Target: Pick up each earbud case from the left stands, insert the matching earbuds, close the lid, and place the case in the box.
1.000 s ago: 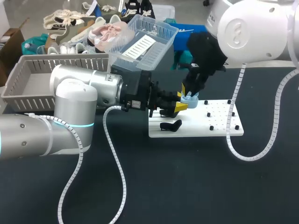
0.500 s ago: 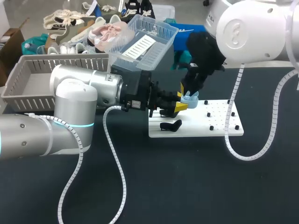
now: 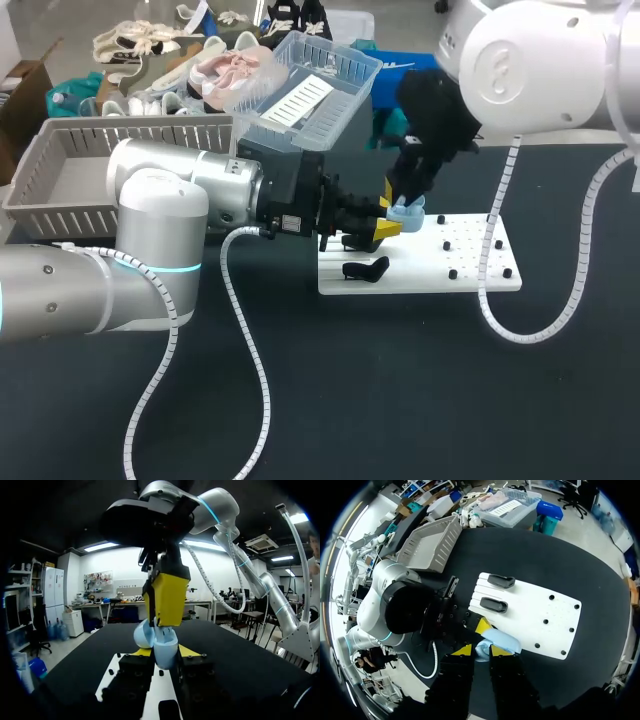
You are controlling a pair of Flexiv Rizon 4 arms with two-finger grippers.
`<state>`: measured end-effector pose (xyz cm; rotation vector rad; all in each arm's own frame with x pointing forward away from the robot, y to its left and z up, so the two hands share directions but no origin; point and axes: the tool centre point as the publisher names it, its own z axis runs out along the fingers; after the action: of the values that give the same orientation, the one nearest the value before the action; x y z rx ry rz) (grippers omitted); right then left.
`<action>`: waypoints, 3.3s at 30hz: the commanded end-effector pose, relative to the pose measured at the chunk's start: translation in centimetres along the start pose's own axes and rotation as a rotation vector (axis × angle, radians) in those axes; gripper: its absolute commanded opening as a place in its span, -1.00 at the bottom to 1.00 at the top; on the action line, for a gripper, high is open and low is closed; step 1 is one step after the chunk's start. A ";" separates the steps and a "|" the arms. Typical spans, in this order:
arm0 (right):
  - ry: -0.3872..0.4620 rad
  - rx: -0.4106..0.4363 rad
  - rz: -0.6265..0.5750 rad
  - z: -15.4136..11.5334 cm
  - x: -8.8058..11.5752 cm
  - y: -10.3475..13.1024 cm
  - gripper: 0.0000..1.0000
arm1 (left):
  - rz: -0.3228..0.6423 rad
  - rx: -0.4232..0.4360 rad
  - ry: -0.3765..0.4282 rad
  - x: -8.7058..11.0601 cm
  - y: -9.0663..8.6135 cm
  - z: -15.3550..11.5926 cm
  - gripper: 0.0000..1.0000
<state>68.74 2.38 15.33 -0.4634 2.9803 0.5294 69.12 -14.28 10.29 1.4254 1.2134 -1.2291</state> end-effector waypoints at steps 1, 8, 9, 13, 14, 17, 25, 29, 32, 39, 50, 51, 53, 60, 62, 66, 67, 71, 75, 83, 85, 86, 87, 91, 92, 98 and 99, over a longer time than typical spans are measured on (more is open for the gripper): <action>0.002 0.001 0.006 0.1 0.1 -0.2 -1.00 | 0.001 -0.002 0.001 0.0 0.0 0.0 -1.00; 0.004 0.008 0.009 0.1 0.1 -0.3 -0.51 | 0.001 -0.002 0.001 0.0 0.0 0.0 -1.00; 0.004 0.009 0.009 0.1 0.1 -0.3 -0.42 | 0.001 -0.002 0.001 0.0 0.0 0.0 -1.00; 0.005 0.012 0.005 0.1 0.1 -0.2 -0.21 | 0.001 -0.002 0.001 0.0 0.0 0.0 -1.00; 0.004 0.012 0.005 0.1 0.1 -0.1 -0.18 | 0.001 -0.002 0.001 0.0 0.0 0.0 -1.00; 0.001 0.011 0.000 -0.1 0.2 0.1 -0.18 | 0.001 -0.002 0.001 0.0 0.0 0.0 -1.00; -0.021 0.012 0.001 -1.3 0.6 0.2 -0.06 | 0.001 -0.002 0.001 0.0 0.0 0.0 -1.00; -0.041 0.018 0.035 -1.7 0.4 -0.6 0.06 | 0.001 -0.002 0.001 0.0 0.0 0.0 -1.00; -0.051 0.037 0.061 -1.8 0.2 -1.4 0.44 | 0.001 -0.002 0.001 0.0 0.0 0.0 -1.00; -0.059 0.052 0.101 -1.7 -0.5 -2.7 0.65 | 0.001 -0.002 0.001 0.0 0.0 0.0 -1.00; -0.083 0.029 0.191 -1.1 -1.5 -4.8 1.00 | 0.001 -0.002 0.001 0.0 0.0 0.0 -1.00; -0.086 0.017 0.202 -1.1 -1.6 -5.1 1.00 | 0.001 -0.002 0.001 0.0 0.0 0.0 -1.00; -0.092 0.018 0.221 -1.0 -1.7 -5.6 1.00 | 0.001 -0.002 0.001 0.0 0.0 0.0 -1.00; -0.088 0.027 0.268 -0.1 -2.1 -7.2 1.00 | 0.001 -0.002 0.001 0.0 0.0 0.0 -1.00; -0.083 0.026 0.276 0.1 -2.1 -7.5 1.00 | 0.001 -0.002 0.001 0.0 0.0 0.0 -1.00; -0.071 0.029 0.270 0.3 -1.9 -7.2 1.00 | 0.001 -0.002 0.001 0.0 0.0 0.0 -1.00; -0.065 0.029 0.265 0.3 -1.8 -7.1 1.00 | 0.001 -0.002 0.001 0.0 0.0 0.0 -1.00; -0.054 0.035 0.251 0.2 -1.4 -6.7 1.00 | 0.001 -0.002 0.001 0.0 0.0 0.0 -1.00; -0.044 0.042 0.236 0.1 -0.8 -6.3 1.00 | 0.001 -0.002 0.001 0.0 0.0 0.0 -1.00; -0.065 0.052 0.235 -0.4 -0.3 -6.2 1.00 | 0.001 -0.002 0.001 0.0 0.0 0.0 -1.00; -0.084 0.054 0.243 -0.7 -0.3 -6.5 1.00 | 0.001 -0.002 0.001 0.0 0.0 0.0 -1.00; -0.095 0.052 0.249 -0.8 -0.2 -6.7 1.00 | 0.001 -0.002 0.001 0.0 0.0 0.0 -1.00; -0.100 0.054 0.251 -1.0 -0.2 -6.9 1.00 | 0.001 -0.002 0.001 0.0 0.0 0.0 -1.00; -0.109 0.046 0.270 -1.4 0.0 -7.9 1.00 | 0.001 -0.002 0.001 0.0 0.0 0.0 -1.00; -0.105 0.039 0.272 -1.5 0.1 -8.2 1.00 | -0.007 -0.011 -0.005 -0.2 0.1 -0.5 -1.00; -0.088 0.042 0.234 -1.7 0.6 -9.4 1.00 | -0.006 -0.075 -0.013 -1.2 0.5 -3.6 -1.00; -0.084 0.038 0.225 -1.7 0.7 -9.5 1.00 | -0.012 -0.086 -0.020 -1.3 0.5 -4.1 -1.00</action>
<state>71.27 -6.48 13.69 -0.0886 2.9766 0.4814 71.19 -12.12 11.51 1.3679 1.2374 -1.2032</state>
